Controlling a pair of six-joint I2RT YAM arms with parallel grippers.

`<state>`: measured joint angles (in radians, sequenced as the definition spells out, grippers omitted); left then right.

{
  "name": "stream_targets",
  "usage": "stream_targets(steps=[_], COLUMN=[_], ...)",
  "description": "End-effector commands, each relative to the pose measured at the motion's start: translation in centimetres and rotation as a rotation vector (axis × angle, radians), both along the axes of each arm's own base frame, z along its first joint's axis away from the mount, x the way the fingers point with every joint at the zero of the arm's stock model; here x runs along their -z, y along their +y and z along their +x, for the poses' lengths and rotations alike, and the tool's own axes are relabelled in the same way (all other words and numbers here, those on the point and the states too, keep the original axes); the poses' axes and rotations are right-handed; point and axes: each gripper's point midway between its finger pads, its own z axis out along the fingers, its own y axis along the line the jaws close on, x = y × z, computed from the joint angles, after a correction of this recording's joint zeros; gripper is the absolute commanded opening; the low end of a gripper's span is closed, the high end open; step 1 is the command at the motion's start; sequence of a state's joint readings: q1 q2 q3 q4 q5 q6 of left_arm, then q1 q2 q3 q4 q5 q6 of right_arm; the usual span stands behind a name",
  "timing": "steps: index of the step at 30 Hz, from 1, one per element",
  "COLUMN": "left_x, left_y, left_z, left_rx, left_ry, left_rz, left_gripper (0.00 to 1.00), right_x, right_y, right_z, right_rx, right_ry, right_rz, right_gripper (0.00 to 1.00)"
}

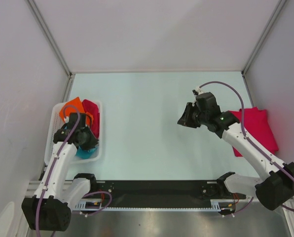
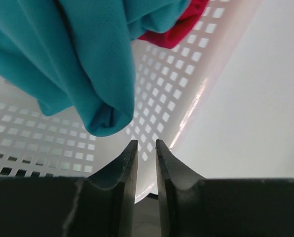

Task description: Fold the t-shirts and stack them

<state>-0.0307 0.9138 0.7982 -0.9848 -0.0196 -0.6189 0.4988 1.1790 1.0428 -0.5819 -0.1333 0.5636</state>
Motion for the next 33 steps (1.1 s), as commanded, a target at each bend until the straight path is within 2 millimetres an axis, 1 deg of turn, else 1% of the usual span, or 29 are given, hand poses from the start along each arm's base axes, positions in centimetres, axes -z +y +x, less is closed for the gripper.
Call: stream_targets(steps=[1,2,3,5,7,8,10,16,18,19,20,22,24,26,29,33], left_x=[1.1,1.1,1.0,1.0,1.2,1.0,0.7,-1.2,-1.6,-2.1,-2.3,-2.7,-2.8,-2.4,-1.3,0.0], left_y=[1.1,0.9,0.6,0.3,0.0,0.0,-0.2,-0.6,-0.9,-1.2,-1.7,-1.9,-2.7,-3.4,-3.8,-3.7], left_z=[-1.8,-1.8,-1.9,-1.9,-2.0,-1.9,-1.8,-0.9,-0.9,-0.7,-0.7,-0.5,-0.5,-0.7,-1.1,-2.0], left_rx=[0.03,0.029,0.043,0.046,0.057,0.051,0.057,0.068,0.08,0.085,0.101,0.114,0.159,0.193,0.217,0.238], left_ry=[0.084,0.086,0.085,0.087,0.096,0.093,0.087,0.046,0.043,0.03,0.023,0.022,0.018,0.035,0.07,0.119], left_rz=[0.086,0.087,0.089,0.089,0.094,0.101,0.109,0.134,0.149,0.152,0.157,0.179,0.19,0.207,0.224,0.246], left_gripper=[0.34,0.5,0.57,0.64,0.64,0.67,0.69,0.7,0.7,0.7,0.7,0.7,0.7,0.7,0.7,0.7], right_x=[-0.7,-0.7,-0.5,-0.3,-0.2,-0.2,-0.1,0.1,0.2,0.3,0.4,0.5,0.6,0.7,0.7,1.0], right_y=[0.6,0.5,0.4,0.4,0.3,0.3,0.2,0.0,0.1,0.1,0.1,0.1,0.1,0.1,0.1,0.0], right_z=[0.6,0.6,0.5,0.4,0.4,0.4,0.4,0.5,0.6,0.6,0.6,0.6,0.6,0.7,0.7,0.7], right_rx=[-0.017,-0.018,-0.017,-0.017,-0.015,-0.015,-0.014,-0.01,-0.01,-0.012,-0.009,-0.009,-0.007,-0.007,-0.009,-0.004], right_ry=[-0.031,-0.031,-0.029,-0.025,-0.025,-0.025,-0.024,-0.023,-0.02,-0.019,-0.015,-0.014,-0.01,-0.01,-0.008,-0.001], right_rz=[0.022,0.02,0.015,0.01,0.008,0.008,0.004,-0.006,-0.005,-0.006,-0.009,-0.01,-0.01,-0.012,-0.014,-0.021], right_gripper=[0.21,0.21,0.21,0.21,0.21,0.21,0.21,0.2,0.2,0.2,0.2,0.2,0.2,0.2,0.2,0.2])
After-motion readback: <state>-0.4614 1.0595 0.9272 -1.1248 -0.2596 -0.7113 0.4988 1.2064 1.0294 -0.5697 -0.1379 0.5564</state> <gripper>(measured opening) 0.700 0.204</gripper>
